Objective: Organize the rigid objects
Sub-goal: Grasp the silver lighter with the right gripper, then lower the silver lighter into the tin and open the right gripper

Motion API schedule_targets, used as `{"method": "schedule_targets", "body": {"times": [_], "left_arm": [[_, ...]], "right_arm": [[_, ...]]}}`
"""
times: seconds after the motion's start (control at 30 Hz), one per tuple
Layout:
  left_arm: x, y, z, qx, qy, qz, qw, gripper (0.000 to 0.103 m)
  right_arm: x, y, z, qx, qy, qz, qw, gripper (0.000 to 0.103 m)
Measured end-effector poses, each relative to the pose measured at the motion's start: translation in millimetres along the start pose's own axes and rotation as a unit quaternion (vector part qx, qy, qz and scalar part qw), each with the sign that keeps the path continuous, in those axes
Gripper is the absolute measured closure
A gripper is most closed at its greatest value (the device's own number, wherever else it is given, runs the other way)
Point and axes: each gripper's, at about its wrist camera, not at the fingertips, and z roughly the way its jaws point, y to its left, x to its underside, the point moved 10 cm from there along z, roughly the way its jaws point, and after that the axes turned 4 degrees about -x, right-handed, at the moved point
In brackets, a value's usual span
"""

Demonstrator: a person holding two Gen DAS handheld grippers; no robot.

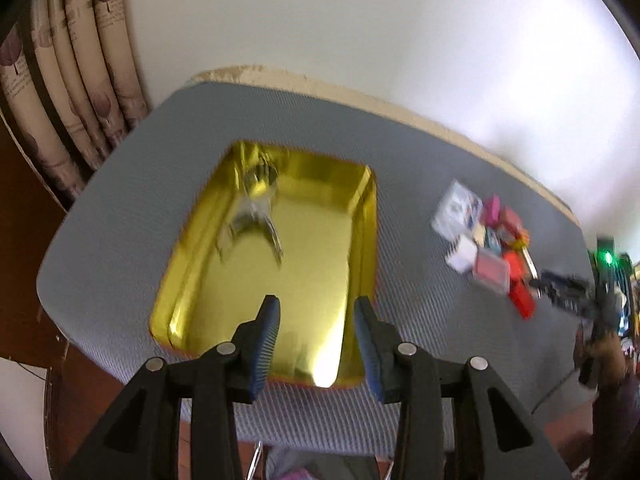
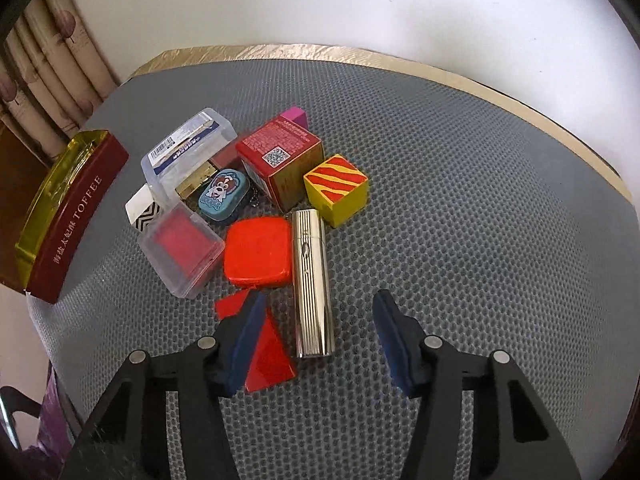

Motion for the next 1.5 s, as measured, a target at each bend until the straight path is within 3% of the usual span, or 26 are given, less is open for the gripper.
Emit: {"method": "schedule_targets", "body": {"times": [0.1,0.17,0.2,0.37,0.53,0.73,0.87,0.97,1.1,1.27,1.5], "left_arm": [[19,-9,6,0.002,0.014,0.005,0.9999,0.064],[28,-17,11,0.007,0.022,0.011,0.9997,0.064],[34,-18,12,0.004,0.024,0.012,0.9996,0.064],[46,-21,18,-0.003,0.034,0.012,0.9994,0.064],[37,2,-1,-0.049,-0.025,-0.014,0.9984,0.064],[32,41,-13,-0.096,-0.06,-0.058,0.9918,0.064],[37,62,-6,-0.107,-0.051,-0.077,0.9899,0.064],[40,78,-5,-0.114,-0.055,-0.088,0.9881,0.064],[39,91,-13,-0.124,-0.075,-0.099,0.9845,0.064],[34,97,-23,-0.143,-0.107,-0.087,0.9799,0.064],[37,96,-6,-0.122,-0.078,-0.079,0.9864,0.063]], "right_arm": [[-1,2,10,-0.003,0.018,-0.008,1.0,0.06],[-2,2,17,-0.006,0.03,-0.008,1.0,0.081],[0,2,22,-0.007,0.042,-0.007,0.999,0.084],[2,1,19,-0.011,0.043,0.009,0.999,0.084],[-5,13,-17,-0.026,0.005,0.021,0.999,0.084],[-43,106,-58,-0.131,-0.03,0.002,0.991,0.084],[-81,211,-53,-0.219,-0.022,-0.015,0.975,0.084],[-102,276,-31,-0.253,-0.004,-0.026,0.967,0.084],[-121,326,22,-0.246,0.025,-0.021,0.969,0.084],[-122,342,79,-0.209,0.059,0.006,0.976,0.084],[-123,346,115,-0.174,0.065,0.005,0.983,0.084]]}}
